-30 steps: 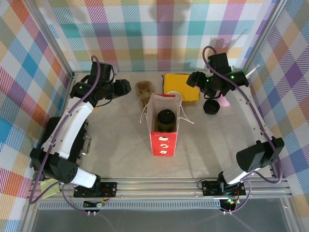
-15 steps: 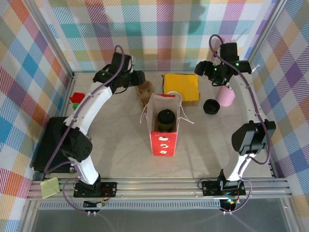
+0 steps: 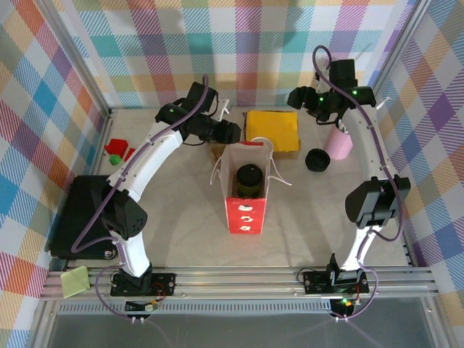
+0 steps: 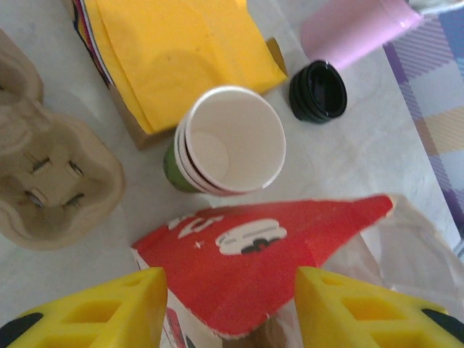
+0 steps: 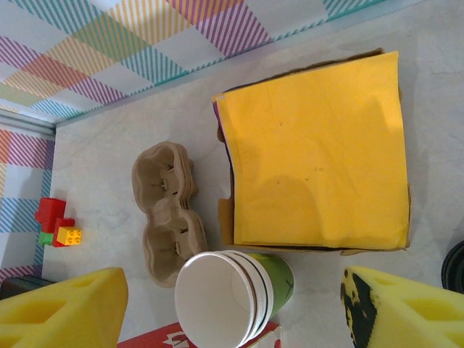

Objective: Pack the takeout coffee

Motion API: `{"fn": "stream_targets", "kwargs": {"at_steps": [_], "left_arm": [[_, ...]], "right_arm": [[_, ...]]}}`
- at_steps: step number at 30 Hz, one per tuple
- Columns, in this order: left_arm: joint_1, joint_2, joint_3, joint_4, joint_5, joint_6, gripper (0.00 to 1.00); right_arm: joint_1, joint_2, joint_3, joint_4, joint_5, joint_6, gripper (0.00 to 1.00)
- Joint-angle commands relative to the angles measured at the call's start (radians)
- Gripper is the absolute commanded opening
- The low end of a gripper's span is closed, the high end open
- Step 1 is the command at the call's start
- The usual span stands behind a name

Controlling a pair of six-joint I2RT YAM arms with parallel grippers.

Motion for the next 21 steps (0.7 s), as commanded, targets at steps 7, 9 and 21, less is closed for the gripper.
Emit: {"fn": "stream_targets", "kwargs": {"at_steps": [7,9,21], "left_arm": [[-0.031,-0.095,-0.066,-0.122,0.016,0.102,0.45],[-0.037,-0.092,-0.071,-0.122,-0.011,0.115,0.41],[-0.098,-0.138,-0.101,-0.045,-0.135,0.134,0.07]], "right_arm": [[0.017,-0.092,-0.107,0.049,0.024,-0.012,0.77],[0.018,-0.098,-0.117,0.055,0.028,-0.011,0.77],[0.021,-0.110,-0.147,0.063,0.036,-0.014,0.77]]}}
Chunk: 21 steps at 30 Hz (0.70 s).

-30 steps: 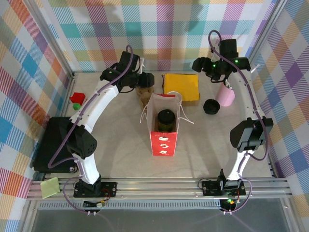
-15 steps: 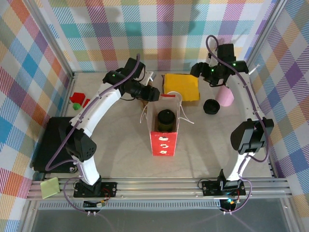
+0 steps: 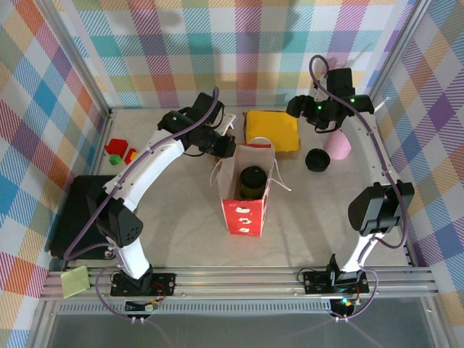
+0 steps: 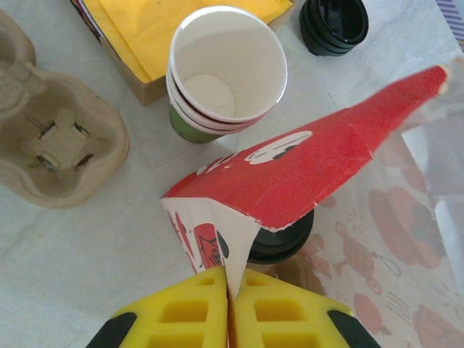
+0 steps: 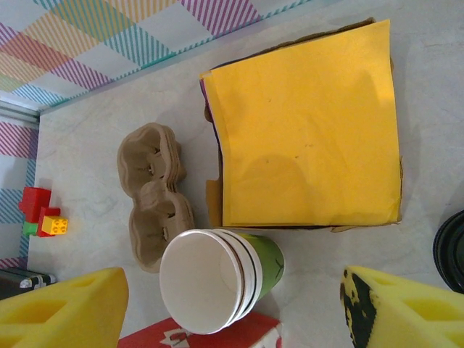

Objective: Pack the takeout coffee

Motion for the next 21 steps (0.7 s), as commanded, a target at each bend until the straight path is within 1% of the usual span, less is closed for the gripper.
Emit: {"fn": "stream_targets", "kwargs": {"at_steps": [1,4,6,10,13,21], "left_arm": [[-0.027,-0.065,-0.015,0.027,-0.037,0.007,0.06],[-0.050,-0.092,-0.027,0.041,-0.054,-0.016,0.03],[-0.077,-0.112,-0.036,0.049,-0.092,-0.027,0.01],[-0.118,-0.149,-0.063,0.057,-0.178,-0.062,0.02],[-0.134,-0.166,-0.079,0.058,-0.222,-0.067,0.02],[-0.139,-0.157,-0.080,0.050,-0.242,-0.090,0.02]], "right_arm": [[0.006,-0.034,-0.009,0.016,0.007,-0.015,0.77],[0.007,-0.032,-0.014,0.019,0.007,-0.015,0.77],[0.007,-0.032,-0.017,0.023,0.007,-0.015,0.77],[0.009,-0.032,-0.020,0.028,0.005,-0.015,0.77],[0.008,-0.031,-0.019,0.029,0.004,-0.012,0.77],[0.010,-0.027,-0.012,0.033,0.000,-0.005,0.77]]}}
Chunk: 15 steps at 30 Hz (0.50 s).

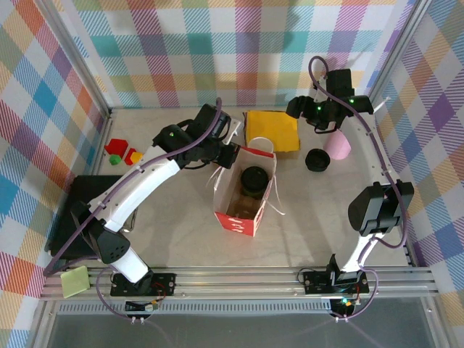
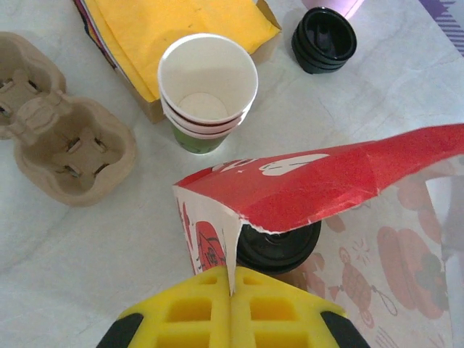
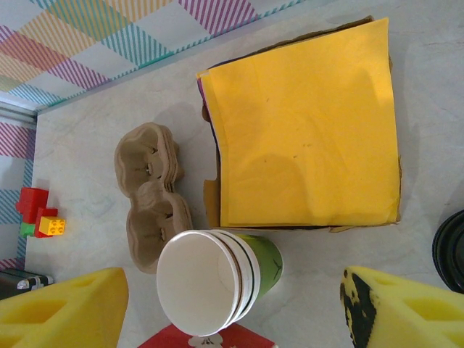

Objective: Pack the takeout coffee

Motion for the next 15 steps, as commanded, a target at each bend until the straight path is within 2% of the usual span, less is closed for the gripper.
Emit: {"fn": "stream_targets", "kwargs": {"at_steps": [1,9,15], "left_arm": [[-0.001,-0.004,0.003,0.001,-0.033,-0.041,0.02],[0.040,0.083,0.054,-0.075,0.056,-0.151,0.04],[0.062,0.059,0.004,-0.066,0.049,-0.232,0.08]], "right_arm": [[0.009,-0.026,0.001,0.023,-0.001,-0.004,0.77],[0.023,-0.019,0.027,-0.014,0.061,0.018,0.77],[0.035,-0.028,0.044,-0.087,0.146,0.047,0.77]]}}
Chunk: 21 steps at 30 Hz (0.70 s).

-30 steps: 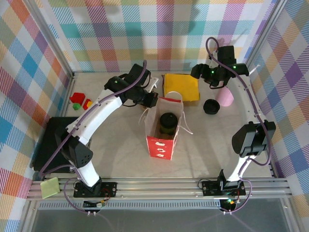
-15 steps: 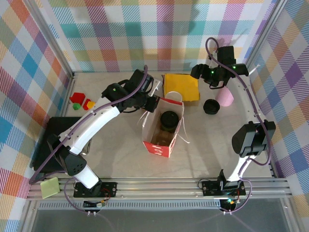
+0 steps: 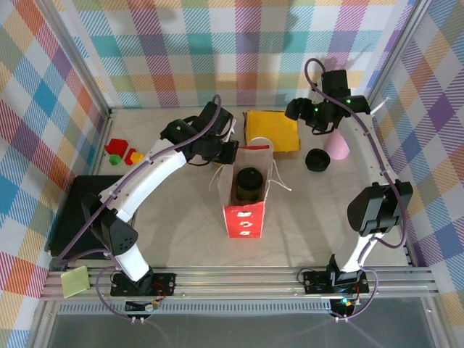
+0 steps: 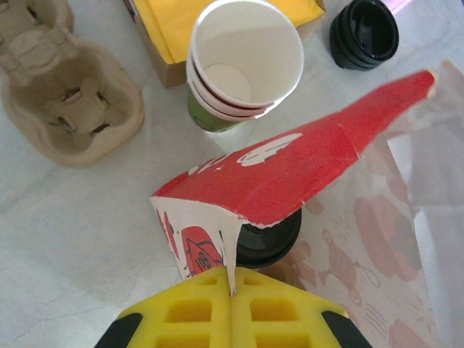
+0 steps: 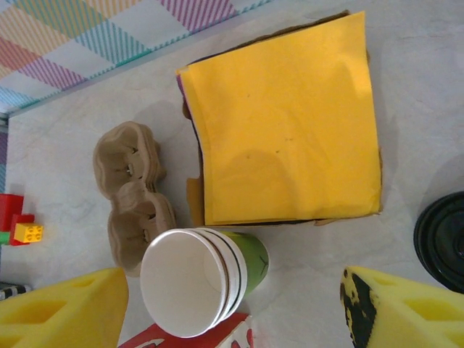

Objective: Pack the takeout coffee

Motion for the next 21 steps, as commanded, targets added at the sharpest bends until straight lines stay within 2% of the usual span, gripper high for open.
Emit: {"fn": "stream_targets", "kwargs": {"at_steps": [1,5,8,11,16,18,21], "left_arm": [[0.010,-0.035,-0.040,-0.010,0.009,-0.073,0.12],[0.013,-0.090,-0.076,0.039,-0.037,-0.102,0.43],[0.024,-0.127,-0.087,0.091,-0.076,-0.101,0.56],[0.029,-0.165,-0.120,0.171,-0.103,-0.072,0.62],[0.032,-0.262,-0.242,0.296,-0.208,-0.048,0.64],[0.038,-0.309,-0.287,0.317,-0.267,-0.079,0.64],[0.041,-0.386,-0.355,0.384,-0.258,-0.052,0.63]], "right_arm": [[0.008,-0.032,0.042,-0.063,0.064,0.031,0.77],[0.011,-0.056,0.049,-0.121,0.126,0.067,0.77],[0.011,-0.087,0.040,-0.145,0.191,0.086,0.78],[0.010,-0.133,0.005,-0.124,0.254,0.057,0.78],[0.004,-0.245,-0.108,-0.041,0.377,-0.028,0.81],[-0.017,-0.284,-0.156,-0.002,0.386,-0.075,0.80],[-0.081,-0.287,-0.144,-0.008,0.362,-0.119,0.78]]}}
